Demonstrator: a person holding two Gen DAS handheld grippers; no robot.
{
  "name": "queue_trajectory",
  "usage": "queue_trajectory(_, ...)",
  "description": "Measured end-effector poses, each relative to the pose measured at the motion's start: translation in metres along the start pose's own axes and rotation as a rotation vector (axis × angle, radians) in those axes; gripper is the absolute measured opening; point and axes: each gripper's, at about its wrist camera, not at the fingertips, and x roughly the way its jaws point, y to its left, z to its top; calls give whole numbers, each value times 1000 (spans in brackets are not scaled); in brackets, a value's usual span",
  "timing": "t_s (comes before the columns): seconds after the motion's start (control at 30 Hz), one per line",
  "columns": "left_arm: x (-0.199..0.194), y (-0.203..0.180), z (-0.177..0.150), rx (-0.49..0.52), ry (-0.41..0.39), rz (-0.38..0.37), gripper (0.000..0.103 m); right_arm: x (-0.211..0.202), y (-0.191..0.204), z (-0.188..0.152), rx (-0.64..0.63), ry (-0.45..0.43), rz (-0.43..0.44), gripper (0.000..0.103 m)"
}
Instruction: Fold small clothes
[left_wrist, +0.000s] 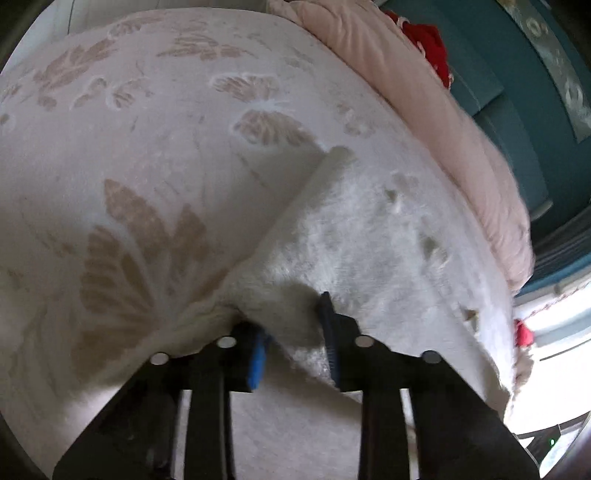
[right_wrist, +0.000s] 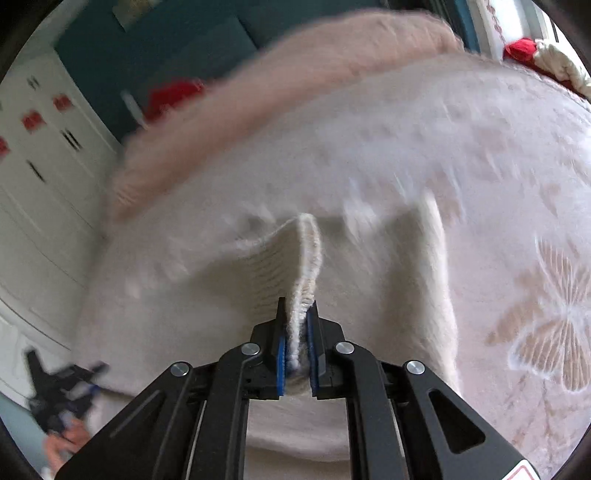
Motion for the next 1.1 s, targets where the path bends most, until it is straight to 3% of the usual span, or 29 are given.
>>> queue_trajectory(0.03,3,2,-2,31,-8,8,20,15,-7,-6,5,57,-28,9)
queue_trajectory(0.13,0,-6,-11,138,-41,48,21,4,-13,-10,37,13,-7,10)
queue_trajectory(0.23,1,-5,-15,178,-68,57,21,-41,9,-10,-19,-150,-55,11)
queue_trajectory(0.3,1,-4,-15,191,-87,61,22,-47,20,-10,-68,-174,-59,11)
queue_trajectory(0.43,2,-9,-22,243,-118,85,22,16,21,-15,-157,34,-150,6)
queue_trajectory(0.53,1,-9,-22,256,-118,81,22,-4,13,-10,-55,-20,-78,6)
queue_trajectory(0.63,2,-6,-23,266,-133,71,23,-23,17,-11,-52,-67,-28,6)
queue_trajectory(0.73,2,-9,-26,278,-145,86,23,17,9,-23,-126,60,-103,3)
queue_trajectory(0.77,0,-9,-25,276,-142,87,23,11,7,-22,-120,39,-92,2)
queue_trajectory(0.83,-13,-7,-24,279,-142,88,23,-13,9,-16,-76,26,-103,6)
queue_trajectory(0.93,-44,7,-28,299,-157,81,29,-61,8,-27,-84,-29,-74,20)
queue_trajectory(1.0,-67,24,-33,315,-156,96,50,-96,-1,-53,-105,-39,-105,54)
queue_trajectory(1.1,-100,67,-44,298,-74,84,63,-135,-31,-106,-110,11,-157,59)
